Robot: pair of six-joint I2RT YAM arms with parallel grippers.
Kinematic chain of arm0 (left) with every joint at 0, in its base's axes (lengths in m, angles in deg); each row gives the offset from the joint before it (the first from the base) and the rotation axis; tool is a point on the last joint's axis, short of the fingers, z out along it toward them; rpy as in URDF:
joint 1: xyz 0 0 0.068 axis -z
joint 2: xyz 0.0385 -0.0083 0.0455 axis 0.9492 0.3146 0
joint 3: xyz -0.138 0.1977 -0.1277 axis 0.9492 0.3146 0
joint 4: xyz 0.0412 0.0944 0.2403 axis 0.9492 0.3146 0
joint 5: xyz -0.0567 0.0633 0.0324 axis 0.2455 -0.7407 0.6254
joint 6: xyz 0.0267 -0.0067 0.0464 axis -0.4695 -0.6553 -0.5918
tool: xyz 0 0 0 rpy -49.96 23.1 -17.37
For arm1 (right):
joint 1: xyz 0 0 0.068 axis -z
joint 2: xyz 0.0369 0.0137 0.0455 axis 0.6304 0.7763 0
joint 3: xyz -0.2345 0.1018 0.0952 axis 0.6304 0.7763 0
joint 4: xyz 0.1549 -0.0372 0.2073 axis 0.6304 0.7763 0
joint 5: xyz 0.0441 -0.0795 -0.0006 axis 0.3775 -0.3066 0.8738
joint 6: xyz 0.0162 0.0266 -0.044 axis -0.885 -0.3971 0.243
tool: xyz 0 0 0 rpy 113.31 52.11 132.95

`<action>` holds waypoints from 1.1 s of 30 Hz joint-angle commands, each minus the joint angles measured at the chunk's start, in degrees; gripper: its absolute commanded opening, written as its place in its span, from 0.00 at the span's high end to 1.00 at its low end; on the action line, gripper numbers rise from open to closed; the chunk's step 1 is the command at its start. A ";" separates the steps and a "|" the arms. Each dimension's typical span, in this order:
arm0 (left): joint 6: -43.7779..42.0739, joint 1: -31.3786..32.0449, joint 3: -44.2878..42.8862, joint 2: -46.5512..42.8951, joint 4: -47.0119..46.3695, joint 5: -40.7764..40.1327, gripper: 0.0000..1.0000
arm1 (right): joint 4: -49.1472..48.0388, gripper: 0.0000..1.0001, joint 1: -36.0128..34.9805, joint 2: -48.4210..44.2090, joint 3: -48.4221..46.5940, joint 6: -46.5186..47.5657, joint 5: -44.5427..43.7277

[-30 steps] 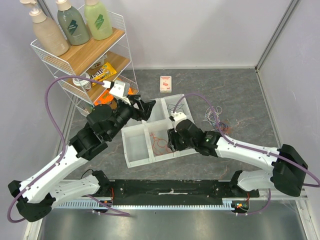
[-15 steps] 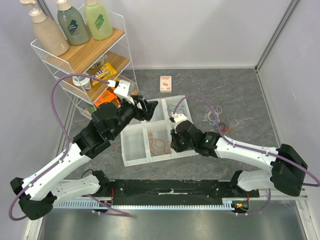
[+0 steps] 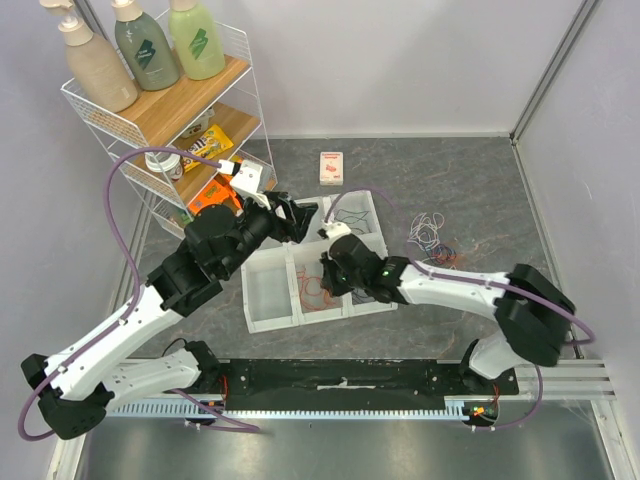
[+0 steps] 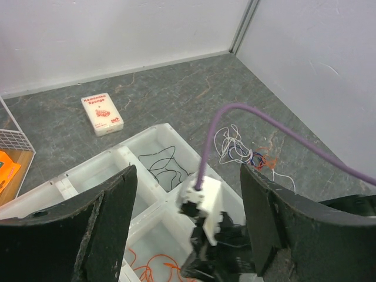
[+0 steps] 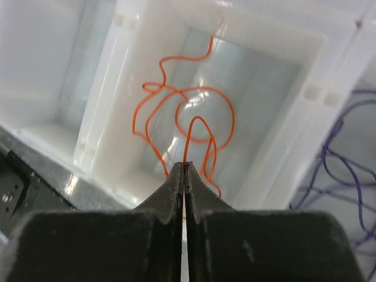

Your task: Untangle the cables

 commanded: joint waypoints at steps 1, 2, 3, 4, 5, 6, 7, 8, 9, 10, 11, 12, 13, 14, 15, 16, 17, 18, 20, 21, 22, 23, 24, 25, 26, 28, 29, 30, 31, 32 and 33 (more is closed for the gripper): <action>-0.12 -0.10 -1.12 0.18 -1.25 0.70 0.23 | -4.66 0.95 0.00 9.11 -7.53 3.13 -2.49; -0.38 -0.10 -0.95 0.27 -1.43 0.27 0.23 | -3.09 0.92 0.00 10.27 -8.68 3.48 -2.84; -0.64 -0.10 -0.86 0.27 -1.43 -0.35 0.23 | -2.11 0.88 0.00 10.28 -9.65 3.92 -2.85; -0.82 -0.10 -1.03 0.44 -1.26 -0.96 0.23 | -1.84 0.80 0.00 9.58 -9.57 4.28 -3.02; -0.91 -0.10 -1.21 0.62 -1.00 -1.23 0.23 | -1.75 0.76 0.00 8.36 -9.05 4.37 -3.28; -0.91 -0.10 -1.38 0.62 -0.73 -1.23 0.23 | -1.23 0.71 0.17 6.61 -8.43 4.54 -3.72; -0.73 -0.10 -1.47 0.45 -0.73 -0.97 0.23 | 0.25 0.68 0.61 5.11 -8.08 4.54 -3.90; -0.47 -0.10 -1.47 0.10 -0.73 -0.53 0.23 | 1.31 0.65 1.22 3.01 -7.38 4.63 -3.99; -0.12 -0.02 -1.56 -0.08 -0.82 0.17 0.23 | 2.54 0.62 2.27 0.72 -5.89 4.37 -3.99; 0.15 -0.19 -1.48 -0.52 -0.90 0.96 0.23 | 3.42 0.59 3.15 -2.87 -4.66 4.19 -4.08; 0.41 -0.11 -1.39 -0.78 -1.17 1.49 0.23 | 4.30 0.53 4.12 -5.43 -2.99 3.93 -4.25; 0.41 -0.19 -1.13 -1.05 -1.43 1.49 0.23 | 5.53 0.49 5.09 -8.76 -1.24 3.41 -5.21; 0.41 -0.11 -0.86 -1.31 -1.69 1.41 0.23 | 6.67 0.44 6.40 -11.75 0.26 2.70 -6.44; 0.41 -0.19 -0.77 -1.40 -1.70 0.88 0.23 | 8.25 0.40 7.72 -15.09 1.84 2.26 -7.67; 0.32 -0.11 -0.86 -1.40 -1.61 0.62 0.23 | 9.75 0.34 9.38 -18.34 3.16 2.08 -8.99; 0.24 -0.10 -0.95 -1.31 -1.43 0.44 0.23 | 11.15 0.28 10.97 -20.98 4.39 2.26 -10.22; 0.15 -0.10 -1.12 -1.14 -1.26 0.44 0.23 | 12.65 0.26 12.98 -23.62 5.45 2.52 -11.71; 0.23 -0.10 -1.21 -1.14 -1.08 0.61 0.23 | 14.31 0.24 15.27 -25.56 6.24 2.70 -13.55; 0.59 -0.10 -1.30 -1.31 -1.08 1.49 0.23 | 18.26 0.23 19.92 -28.29 7.13 2.52 -17.41; 0.85 -0.02 -1.30 -1.40 -1.26 1.84 0.23 | 19.68 0.24 22.47 -28.91 7.48 2.09 -18.39; 0.94 -0.10 -1.12 -1.57 -1.52 2.02 0.23 | 20.39 0.25 25.46 -29.09 8.00 1.91 -19.80; 0.94 -0.19 -0.86 -1.58 -1.69 2.11 0.23 | 20.74 0.25 28.88 -28.83 8.44 2.25 -19.81; 0.94 -0.11 -0.77 -1.40 -1.70 1.76 0.23 | 20.75 0.27 31.87 -28.05 8.97 2.61 -19.37; 0.85 -0.10 -0.77 -1.05 -1.61 1.41 0.23 | 20.40 0.27 35.56 -27.00 9.41 3.04 -18.06; 0.68 -0.10 -0.86 -0.96 -1.52 1.15 0.23 | 19.70 0.28 39.94 -25.86 9.68 4.35 -15.18; 0.24 -0.10 -0.95 -0.52 -1.43 0.79 0.23 | 18.64 0.32 44.62 -23.04 9.59 6.21 -10.95; 0.15 -0.10 -1.03 -0.17 -1.26 0.79 0.23 | 18.46 0.34 46.21 -21.29 9.24 6.91 -10.15; -0.03 -0.10 -1.38 0.18 -1.00 1.05 0.23 | 18.46 0.35 47.27 -20.32 8.98 7.52 -9.36; -0.03 -0.10 -1.73 0.62 -0.65 1.40 0.23 | 18.46 0.37 47.98 -19.70 8.80 8.05 -8.31; -0.03 -0.10 -1.82 0.71 -0.47 1.67 0.23 | 18.38 0.37 48.16 -19.26 8.89 8.49 -7.95; 0.06 -0.10 -1.83 0.88 -0.47 1.93 0.23 | 18.03 0.37 48.16 -19.25 8.98 9.19 -7.25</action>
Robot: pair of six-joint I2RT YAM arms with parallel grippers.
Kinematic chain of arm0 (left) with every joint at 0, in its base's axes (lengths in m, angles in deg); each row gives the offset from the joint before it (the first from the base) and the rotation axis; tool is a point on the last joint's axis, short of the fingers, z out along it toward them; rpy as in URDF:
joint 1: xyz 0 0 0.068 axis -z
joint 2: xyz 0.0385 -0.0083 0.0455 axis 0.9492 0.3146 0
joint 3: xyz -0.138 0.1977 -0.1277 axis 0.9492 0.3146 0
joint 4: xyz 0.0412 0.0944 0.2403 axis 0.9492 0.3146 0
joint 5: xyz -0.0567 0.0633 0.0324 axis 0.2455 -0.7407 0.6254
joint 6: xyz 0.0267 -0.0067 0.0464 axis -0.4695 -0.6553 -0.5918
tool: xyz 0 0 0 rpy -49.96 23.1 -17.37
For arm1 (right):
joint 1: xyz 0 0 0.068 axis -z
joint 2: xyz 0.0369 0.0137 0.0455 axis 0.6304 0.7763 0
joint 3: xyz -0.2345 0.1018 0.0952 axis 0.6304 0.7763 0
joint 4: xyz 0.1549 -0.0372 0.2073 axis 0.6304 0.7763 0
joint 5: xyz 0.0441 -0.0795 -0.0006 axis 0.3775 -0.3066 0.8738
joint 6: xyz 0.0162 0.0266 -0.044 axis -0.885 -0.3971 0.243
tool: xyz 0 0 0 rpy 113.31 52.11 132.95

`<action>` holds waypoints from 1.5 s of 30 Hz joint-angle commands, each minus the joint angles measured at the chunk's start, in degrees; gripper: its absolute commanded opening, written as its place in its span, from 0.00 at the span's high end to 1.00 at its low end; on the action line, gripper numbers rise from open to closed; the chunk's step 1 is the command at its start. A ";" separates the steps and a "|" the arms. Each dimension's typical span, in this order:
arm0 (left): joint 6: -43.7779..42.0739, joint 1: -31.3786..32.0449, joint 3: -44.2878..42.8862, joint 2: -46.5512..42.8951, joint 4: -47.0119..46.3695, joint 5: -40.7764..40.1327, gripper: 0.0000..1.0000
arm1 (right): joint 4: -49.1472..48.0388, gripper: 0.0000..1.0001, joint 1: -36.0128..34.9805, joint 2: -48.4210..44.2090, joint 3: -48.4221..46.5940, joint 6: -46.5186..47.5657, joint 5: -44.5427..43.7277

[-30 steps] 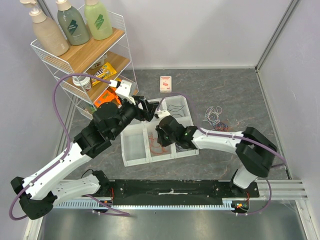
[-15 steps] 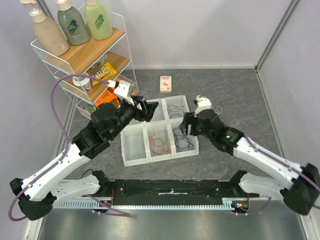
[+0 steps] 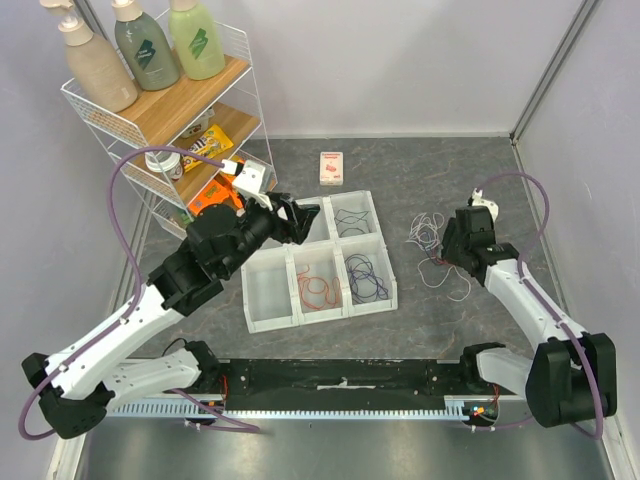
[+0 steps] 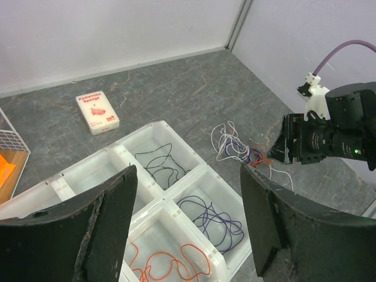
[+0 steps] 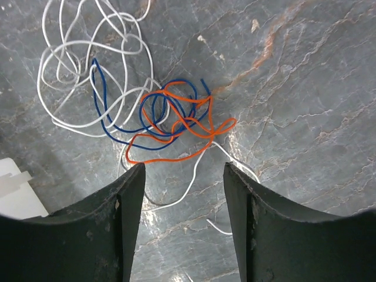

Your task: Untangle the cables

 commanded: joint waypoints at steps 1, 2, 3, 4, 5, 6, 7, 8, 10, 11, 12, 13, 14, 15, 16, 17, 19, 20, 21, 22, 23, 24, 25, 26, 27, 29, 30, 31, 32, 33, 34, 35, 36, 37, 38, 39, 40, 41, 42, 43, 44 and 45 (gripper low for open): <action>0.04 -0.10 -1.83 1.08 -0.71 0.84 0.23 | -0.51 0.37 0.84 0.94 -0.07 3.82 5.19; 0.04 -0.10 -1.83 1.17 -0.71 0.84 0.23 | -0.60 0.37 0.84 1.03 0.19 3.91 5.81; 0.04 -0.10 -1.91 1.34 -0.71 0.84 0.23 | -0.95 0.37 0.75 1.29 0.54 4.09 6.77; 0.04 -0.10 -1.91 1.35 -0.53 1.02 0.23 | -1.82 0.37 0.75 1.30 1.07 4.52 8.17; 0.04 -0.10 -2.00 1.43 -0.62 1.19 0.23 | -2.61 0.39 0.84 1.56 1.42 4.62 9.23; 0.13 -0.10 -2.00 1.43 -0.62 1.45 0.23 | -3.14 0.41 0.75 1.82 1.77 4.79 9.76; 0.21 -0.02 -2.00 1.52 -0.62 1.63 0.23 | -4.11 0.42 0.93 2.17 2.04 4.88 9.77; 0.39 -0.10 -2.00 1.52 -0.62 1.89 0.23 | -4.81 0.43 0.84 2.52 2.30 4.97 9.25; 0.48 -0.11 -2.00 1.61 -0.71 2.42 0.23 | -5.78 0.45 0.93 3.66 2.30 4.88 9.59; 0.56 -0.19 -1.91 1.52 -0.71 2.51 0.24 | -6.48 0.48 0.76 4.11 2.48 4.97 10.29; 0.57 -0.11 -1.83 1.70 -0.71 2.34 0.23 | -6.92 0.51 0.84 4.81 2.48 4.71 10.91; 0.48 -0.19 -1.83 1.79 -0.71 1.99 0.23 | -7.28 0.54 0.84 5.16 2.56 4.62 11.43; 0.39 -0.11 -1.91 1.96 -0.62 1.64 0.23 | -7.54 0.57 0.75 5.69 2.57 4.53 11.70; 0.22 -0.10 -2.00 2.22 -0.53 1.46 0.23 | -7.72 0.59 0.84 6.13 2.57 4.62 11.70; 0.21 -0.10 -2.09 2.40 -0.44 1.54 0.23 | -7.81 0.60 0.75 6.48 2.48 4.88 11.44; 0.30 -0.10 -2.09 2.49 -0.36 1.63 0.23 | -7.81 0.62 0.84 6.74 2.30 4.97 11.18; 0.48 -0.10 -2.09 2.58 -0.44 2.33 0.24 | -7.72 0.71 0.84 6.22 1.95 5.06 9.95; 0.56 -0.10 -2.18 2.58 -0.44 2.60 0.24 | -6.94 0.77 0.84 5.52 1.52 4.97 9.42; 0.57 -0.10 -2.09 2.75 -0.44 2.60 0.24 | -6.06 0.83 0.75 4.47 1.08 4.71 8.81; 0.48 -0.10 -2.09 3.01 -0.44 2.69 0.24 | -5.27 0.89 0.84 2.63 0.55 4.53 8.37; 0.56 -0.10 -2.09 3.28 -0.36 2.77 0.24 | -4.39 0.93 0.75 0.44 0.02 4.27 7.84; 0.65 -0.10 -2.18 3.54 -0.35 2.86 0.24 | -3.42 0.97 0.84 -1.76 -0.85 4.00 7.49; 0.65 -0.19 -2.18 3.72 -0.27 3.04 0.23 | -2.54 1.00 0.75 -4.48 -1.73 4.00 7.40; 0.74 -0.11 -2.35 4.15 -0.18 3.56 0.24 | -1.66 1.00 0.84 -7.03 -2.52 4.00 6.87; 0.83 -0.10 -2.44 4.42 -0.01 4.09 0.24 | -0.70 1.00 0.93 -9.84 -3.49 3.83 6.43; 1.18 -0.19 -2.79 4.95 0.17 5.14 0.24 | 0.62 1.00 0.75 -14.41 -5.51 3.82 6.08; 1.18 -0.19 -2.79 5.21 0.17 5.67 0.24 | 0.98 1.00 0.75 -16.09 -6.48 3.83 5.56; 1.35 -0.11 -2.88 5.39 0.17 6.02 0.24 | 1.24 0.97 0.84 -16.89 -7.01 3.91 5.03; 1.44 -0.10 -2.97 5.56 0.35 6.29 0.24 | 1.33 0.87 0.84 -16.98 -7.28 4.09 4.94; 1.53 -0.10 -3.14 5.74 0.44 6.81 0.24 | 1.42 0.75 0.84 -16.46 -7.28 4.09 4.59; 1.62 -0.10 -3.23 5.92 0.52 7.17 0.24 | 1.33 0.62 0.84 -14.72 -6.76 3.65 4.24; 1.71 -0.10 -3.23 5.83 0.52 7.52 0.25 | 1.25 0.54 0.84 -12.70 -6.40 3.48 4.15; 1.79 -0.10 -3.23 5.92 0.52 7.52 0.25 | 0.98 0.47 0.84 -10.85 -5.96 3.56 4.49; 1.88 -0.10 -3.23 5.83 0.52 7.52 0.25 | 0.37 0.43 0.84 -9.27 -5.18 3.47 5.37; 1.80 -0.10 -3.23 5.74 0.52 7.52 0.25 | -1.03 0.41 0.93 -7.60 -4.21 3.65 6.68; 1.62 -0.10 -3.32 5.65 0.70 7.35 0.25 | -3.04 0.37 0.93 -6.36 -3.33 4.26 8.09; 1.62 -0.10 -3.41 5.74 0.79 7.35 0.25 | -4.80 0.33 1.02 -4.70 -2.10 4.44 8.88; 1.62 -0.10 -3.49 5.48 0.87 7.35 0.25 | -6.91 0.31 1.19 -2.77 -1.22 4.96 9.50; 1.62 -0.10 -3.58 5.30 0.88 7.52 0.25 | -8.49 0.30 1.63 -0.74 -0.69 5.75 10.46; 1.53 -0.10 -3.58 5.13 0.88 7.61 0.25 | -9.73 0.30 1.72 1.54 -0.34 5.93 10.21; 1.53 -0.10 -3.58 5.04 0.88 7.61 0.25 | -10.96 0.30 1.72 3.47 -0.07 6.28 10.12; 1.45 -0.02 -3.58 4.95 0.88 7.61 0.25 | -12.10 0.31 1.81 5.23 0.19 6.46 10.47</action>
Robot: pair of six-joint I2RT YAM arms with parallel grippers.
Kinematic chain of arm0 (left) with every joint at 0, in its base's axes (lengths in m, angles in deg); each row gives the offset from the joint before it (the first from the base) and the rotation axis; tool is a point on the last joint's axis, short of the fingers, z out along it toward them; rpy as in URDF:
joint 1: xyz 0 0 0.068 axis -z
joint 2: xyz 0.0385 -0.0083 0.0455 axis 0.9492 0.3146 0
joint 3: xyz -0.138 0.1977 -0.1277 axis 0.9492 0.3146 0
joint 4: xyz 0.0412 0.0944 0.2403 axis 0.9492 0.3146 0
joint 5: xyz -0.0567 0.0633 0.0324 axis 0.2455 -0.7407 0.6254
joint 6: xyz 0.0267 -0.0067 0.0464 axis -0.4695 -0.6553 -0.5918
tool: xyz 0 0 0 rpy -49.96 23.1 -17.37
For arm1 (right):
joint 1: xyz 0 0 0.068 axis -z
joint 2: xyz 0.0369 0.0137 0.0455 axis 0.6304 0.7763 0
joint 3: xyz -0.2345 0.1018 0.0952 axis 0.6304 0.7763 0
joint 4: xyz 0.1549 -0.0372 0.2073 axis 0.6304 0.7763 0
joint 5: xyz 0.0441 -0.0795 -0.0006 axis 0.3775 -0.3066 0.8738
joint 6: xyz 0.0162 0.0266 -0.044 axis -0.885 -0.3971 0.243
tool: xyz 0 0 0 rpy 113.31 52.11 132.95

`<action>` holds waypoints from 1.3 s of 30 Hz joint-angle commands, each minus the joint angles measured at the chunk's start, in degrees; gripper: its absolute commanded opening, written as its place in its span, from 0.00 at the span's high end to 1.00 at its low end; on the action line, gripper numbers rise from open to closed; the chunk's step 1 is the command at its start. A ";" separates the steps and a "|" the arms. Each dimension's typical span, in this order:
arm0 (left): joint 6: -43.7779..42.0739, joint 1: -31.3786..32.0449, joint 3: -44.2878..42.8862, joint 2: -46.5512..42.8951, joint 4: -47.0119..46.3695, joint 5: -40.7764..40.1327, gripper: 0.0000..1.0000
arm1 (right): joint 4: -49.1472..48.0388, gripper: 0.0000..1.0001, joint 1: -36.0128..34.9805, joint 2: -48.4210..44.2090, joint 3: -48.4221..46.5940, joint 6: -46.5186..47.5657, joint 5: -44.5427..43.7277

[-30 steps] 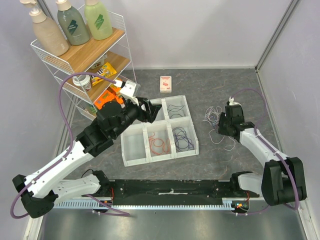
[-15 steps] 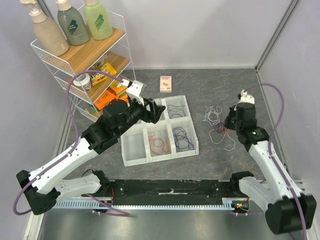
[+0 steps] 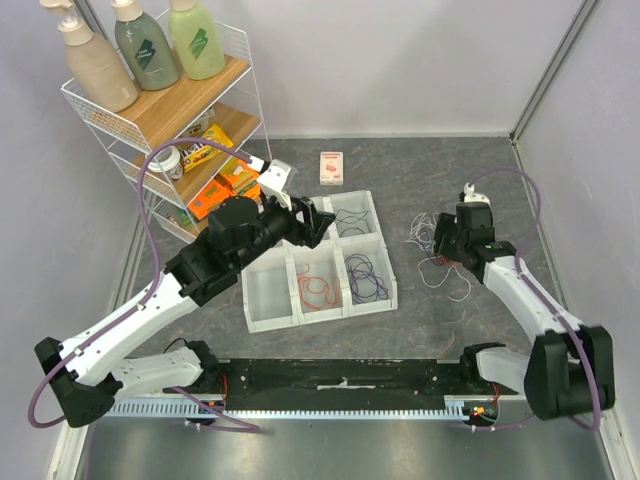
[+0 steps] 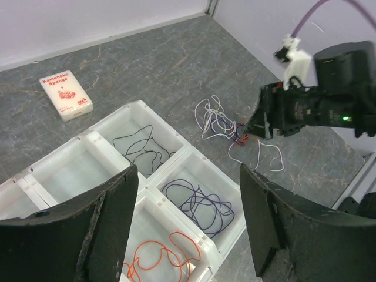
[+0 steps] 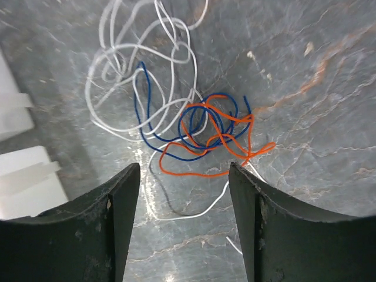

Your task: Untangle the cables

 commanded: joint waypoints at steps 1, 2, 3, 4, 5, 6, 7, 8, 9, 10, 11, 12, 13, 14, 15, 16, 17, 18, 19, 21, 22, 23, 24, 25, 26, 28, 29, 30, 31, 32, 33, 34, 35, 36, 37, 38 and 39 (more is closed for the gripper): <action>0.99 -0.10 -2.38 -1.04 -0.41 1.12 0.25 | -8.44 0.31 0.69 6.40 1.46 1.96 1.99; 0.81 -0.10 -2.47 -1.13 -0.41 1.12 0.25 | -9.32 0.31 0.69 7.11 1.90 1.70 2.25; 0.81 -0.10 -2.47 -1.21 -0.41 1.03 0.25 | -9.50 0.32 0.78 7.73 2.25 1.52 3.39; 0.72 -0.10 -2.47 -1.30 -0.41 0.86 0.25 | -9.85 0.33 0.69 7.91 2.51 1.17 4.62; 0.63 -0.10 -2.56 -1.22 -0.41 0.85 0.25 | -10.03 0.34 0.69 7.91 3.04 0.82 5.67; 0.72 -0.19 -2.56 -1.48 -0.33 0.94 0.25 | -9.94 0.35 0.69 7.48 3.48 0.38 6.12; 0.72 -0.11 -2.56 -1.39 -0.33 1.12 0.24 | -9.51 0.38 0.61 7.21 3.83 0.12 6.12; 0.63 -0.19 -2.64 -1.39 -0.33 1.20 0.24 | -9.16 0.41 0.61 6.60 4.10 0.03 6.12; 0.81 -0.11 -2.65 -1.39 -0.33 1.55 0.24 | -8.98 0.44 0.69 6.07 4.62 -0.06 5.95; 0.90 -0.10 -2.65 -1.48 -0.33 1.56 0.24 | -9.15 0.48 0.69 5.72 5.06 -0.06 5.69; 0.98 -0.10 -2.56 -1.30 -0.33 1.73 0.24 | -9.15 0.50 0.69 5.37 5.50 -0.06 4.90; 1.16 -0.10 -2.64 -1.22 -0.33 1.91 0.25 | -9.41 0.55 0.69 5.54 5.85 0.03 3.41; 1.16 -0.10 -2.65 -1.13 -0.33 1.91 0.24 | -9.33 0.60 0.78 6.06 5.86 0.20 2.79; 1.25 -0.10 -2.56 -1.13 -0.33 2.00 0.25 | -9.33 0.60 0.69 6.68 5.86 0.29 2.61; 1.25 -0.10 -2.56 -0.95 -0.33 2.00 0.25 | -9.50 0.61 0.78 7.12 5.86 0.29 2.52; 1.16 -0.10 -2.56 -0.78 -0.33 2.00 0.25 | -9.68 0.61 0.78 7.73 5.86 0.38 2.52; 1.34 -0.02 -2.56 -0.69 -0.33 2.00 0.25 | -9.77 0.61 0.69 8.17 5.77 0.55 2.52; 1.34 -0.10 -2.47 -0.60 -0.33 1.91 0.25 | -9.94 0.61 0.78 8.70 5.68 0.81 2.43; 1.34 -0.19 -2.47 -0.51 -0.33 2.00 0.25 | -10.03 0.62 0.69 8.96 5.59 1.08 2.52; 1.34 -0.10 -2.47 -0.34 -0.33 1.91 0.25 | -9.94 0.67 0.69 8.97 5.42 1.26 2.61; 1.34 -0.10 -2.47 -0.25 -0.33 1.82 0.25 | -9.94 0.70 0.69 8.79 5.42 1.26 2.61; 1.34 -0.10 -2.47 -0.16 -0.24 1.82 0.25 | -9.94 0.74 0.69 8.53 5.59 1.17 2.61; 1.34 -0.10 -2.56 0.01 -0.24 1.91 0.25 | -9.86 0.78 0.61 8.27 5.59 0.99 2.52; 1.34 -0.10 -2.47 -0.07 -0.24 2.00 0.25 | -9.68 0.86 0.69 8.18 5.51 0.99 2.43; 1.42 -0.10 -2.47 -0.07 -0.24 2.00 0.25 | -9.33 0.93 0.69 8.00 5.51 0.91 2.08; 1.42 -0.10 -2.47 0.10 -0.24 1.91 0.25 | -8.28 1.00 0.69 7.74 4.72 0.90 1.91; 1.42 -0.10 -2.47 0.02 -0.24 1.91 0.25 | -7.58 1.00 0.69 7.39 4.28 0.90 1.99; 1.34 -0.10 -2.47 0.10 -0.24 1.91 0.25 | -6.79 1.00 0.69 6.78 3.84 0.64 1.99; 1.42 -0.10 -2.47 0.10 -0.24 2.00 0.25 | -6.00 1.00 0.69 5.99 3.31 0.38 1.99; 1.42 -0.10 -2.47 0.10 -0.24 2.00 0.25 | -4.86 1.00 0.69 4.76 2.61 0.03 2.08; 1.51 -0.10 -2.47 0.19 -0.15 2.08 0.25 | -3.80 1.00 0.69 3.44 1.65 -0.41 2.08; 1.51 -0.10 -2.56 0.28 -0.24 2.26 0.25 | -2.75 1.00 0.61 1.60 0.94 -1.02 2.08; 1.60 -0.02 -2.56 0.28 -0.24 2.35 0.25 | -1.52 1.00 0.69 -0.16 0.15 -1.72 1.91; 1.69 -0.10 -2.56 0.19 -0.24 2.52 0.25 | -0.46 1.00 0.69 -2.35 -0.81 -2.60 1.47; 1.60 -0.02 -2.47 0.28 -0.24 2.61 0.25 | 0.77 1.00 0.61 -4.72 -1.69 -3.31 0.94; 1.69 -0.10 -2.47 0.28 -0.24 2.70 0.25 | 1.74 1.00 0.69 -6.83 -2.83 -4.10 0.59; 1.69 -0.10 -2.56 0.45 -0.24 2.70 0.25 | 2.96 1.00 0.69 -9.03 -4.32 -4.63 0.15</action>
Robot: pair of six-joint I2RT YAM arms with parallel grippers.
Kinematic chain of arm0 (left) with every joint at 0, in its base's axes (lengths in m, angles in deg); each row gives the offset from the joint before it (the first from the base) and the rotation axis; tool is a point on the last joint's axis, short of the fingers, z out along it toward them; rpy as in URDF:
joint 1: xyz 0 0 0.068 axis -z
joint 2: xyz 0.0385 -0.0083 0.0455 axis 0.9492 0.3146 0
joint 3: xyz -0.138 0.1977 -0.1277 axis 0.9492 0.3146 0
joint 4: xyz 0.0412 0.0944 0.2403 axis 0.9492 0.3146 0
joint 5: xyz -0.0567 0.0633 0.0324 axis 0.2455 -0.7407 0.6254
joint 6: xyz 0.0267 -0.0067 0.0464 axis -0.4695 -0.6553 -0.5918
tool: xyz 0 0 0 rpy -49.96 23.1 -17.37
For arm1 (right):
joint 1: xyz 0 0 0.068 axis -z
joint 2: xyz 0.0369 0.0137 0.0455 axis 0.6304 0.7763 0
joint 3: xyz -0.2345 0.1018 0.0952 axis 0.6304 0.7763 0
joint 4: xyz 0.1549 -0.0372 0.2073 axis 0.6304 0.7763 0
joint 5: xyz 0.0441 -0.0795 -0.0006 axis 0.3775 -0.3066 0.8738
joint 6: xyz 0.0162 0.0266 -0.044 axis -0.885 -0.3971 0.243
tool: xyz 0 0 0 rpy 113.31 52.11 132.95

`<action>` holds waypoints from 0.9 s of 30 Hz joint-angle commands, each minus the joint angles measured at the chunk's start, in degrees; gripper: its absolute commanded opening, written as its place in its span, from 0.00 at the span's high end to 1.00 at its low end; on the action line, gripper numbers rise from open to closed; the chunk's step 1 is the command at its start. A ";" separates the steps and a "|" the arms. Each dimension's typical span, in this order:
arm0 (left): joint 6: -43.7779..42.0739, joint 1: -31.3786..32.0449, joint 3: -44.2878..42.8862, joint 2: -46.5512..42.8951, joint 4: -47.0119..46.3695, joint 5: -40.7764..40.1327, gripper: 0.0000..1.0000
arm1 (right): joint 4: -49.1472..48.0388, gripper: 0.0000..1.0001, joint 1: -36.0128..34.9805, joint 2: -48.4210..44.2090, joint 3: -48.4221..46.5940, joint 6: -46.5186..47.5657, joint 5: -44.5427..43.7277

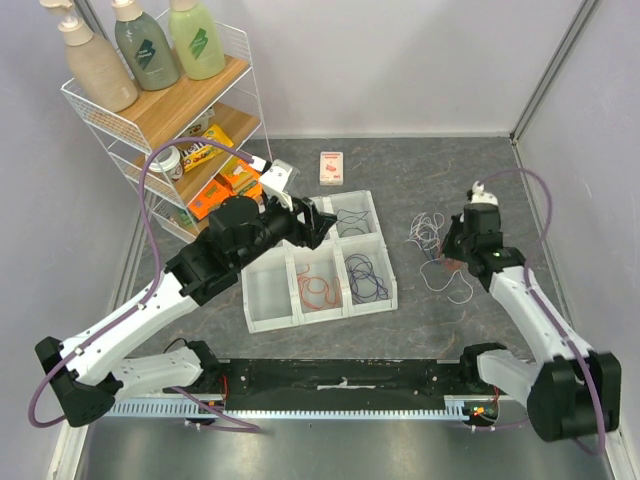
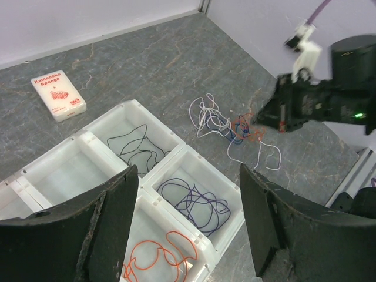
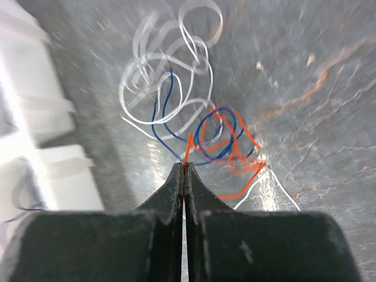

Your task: Untangle the cables

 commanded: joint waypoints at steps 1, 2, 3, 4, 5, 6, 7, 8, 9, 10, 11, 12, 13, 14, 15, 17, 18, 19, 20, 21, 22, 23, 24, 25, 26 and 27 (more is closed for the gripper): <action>1.51 -0.13 -2.25 0.26 -0.24 1.32 0.26 | 5.13 1.00 0.30 -10.24 -8.26 -3.43 -2.91; 1.43 -0.13 -2.34 0.43 -0.24 1.67 0.28 | 6.28 1.00 0.21 -11.92 -10.19 -3.52 -3.61; 1.51 -0.21 -2.43 0.61 -0.24 2.11 0.29 | 7.94 1.00 0.21 -13.50 -11.95 -3.43 -4.75; 1.60 -0.13 -2.51 0.96 -0.15 2.81 0.30 | 9.61 1.00 0.21 -14.65 -14.23 -3.17 -6.41; 1.69 -0.04 -2.78 1.31 0.02 3.34 0.31 | 11.28 1.00 0.21 -15.88 -16.26 -2.82 -7.74; 1.95 -0.13 -2.95 1.66 0.20 4.39 0.31 | 12.69 1.00 0.21 -17.11 -18.37 -2.38 -8.97; 2.04 -0.13 -3.04 1.93 0.11 5.10 0.31 | 13.49 1.00 0.30 -18.51 -20.21 -2.03 -9.59; 2.04 -0.04 -3.13 2.36 0.03 7.28 0.31 | 13.76 1.00 0.30 -20.00 -21.54 -1.76 -9.77; 2.04 -0.04 -3.30 2.98 -0.15 8.95 0.31 | 13.85 1.00 0.21 -21.76 -22.60 -1.76 -10.38; 2.04 -0.13 -3.39 3.42 -0.50 10.71 0.32 | 13.76 1.00 0.21 -22.91 -23.39 -1.94 -10.73; 1.95 -0.13 -3.48 4.03 -0.94 13.34 0.32 | 14.11 1.00 0.21 -23.44 -23.92 -2.02 -10.56; 2.04 -0.13 -3.39 4.65 -1.81 16.06 0.33 | 14.72 1.00 0.21 -23.45 -24.88 -2.11 -9.87; 2.13 -0.04 -3.31 5.26 -2.86 19.39 0.34 | 15.34 1.00 0.21 -23.10 -25.15 -2.63 -8.90; 2.39 -0.04 -3.13 5.88 -4.01 23.00 0.35 | 15.95 1.00 0.21 -22.92 -25.16 -3.07 -7.85; 2.65 0.22 -2.87 6.41 -5.58 25.82 0.36 | 16.57 1.00 0.21 -22.66 -25.07 -3.95 -6.97; 3.53 0.92 -1.47 7.37 -9.53 31.18 0.37 | 16.75 1.00 0.30 -23.53 -23.76 -5.44 -5.12; 3.97 1.45 -0.33 7.64 -12.77 33.21 0.37 | 16.66 1.00 0.21 -24.23 -22.88 -6.67 -4.42; 4.84 1.98 1.07 8.08 -15.59 34.27 0.37 | 16.49 1.00 0.21 -24.85 -22.17 -7.99 -3.63; 6.25 2.85 2.48 8.52 -19.88 34.19 0.37 | 16.49 1.00 0.21 -25.55 -21.30 -9.74 -2.84; 7.48 3.99 3.54 9.22 -23.49 32.89 0.36 | 16.75 1.00 0.30 -26.08 -20.50 -11.50 -2.39; 7.92 5.14 4.16 10.44 -26.31 32.01 0.36 | 16.84 1.00 0.30 -26.61 -19.54 -13.52 -1.78; 8.10 6.45 4.34 11.41 -29.21 30.52 0.35 | 16.75 1.00 0.21 -27.05 -18.31 -15.45 -0.90; 8.02 7.86 4.34 12.90 -31.24 28.07 0.35 | 16.92 1.00 0.30 -27.40 -17.17 -17.39 0.15; 6.71 9.70 4.08 14.31 -33.09 25.17 0.35 | 16.93 1.00 0.21 -27.92 -15.76 -19.67 1.47; 5.31 11.46 4.16 15.80 -35.46 21.23 0.35 | 16.93 1.00 0.21 -28.10 -14.62 -21.60 2.52; 3.90 12.87 4.25 17.64 -37.83 18.49 0.36 | 17.01 1.00 0.30 -28.45 -13.48 -23.71 4.01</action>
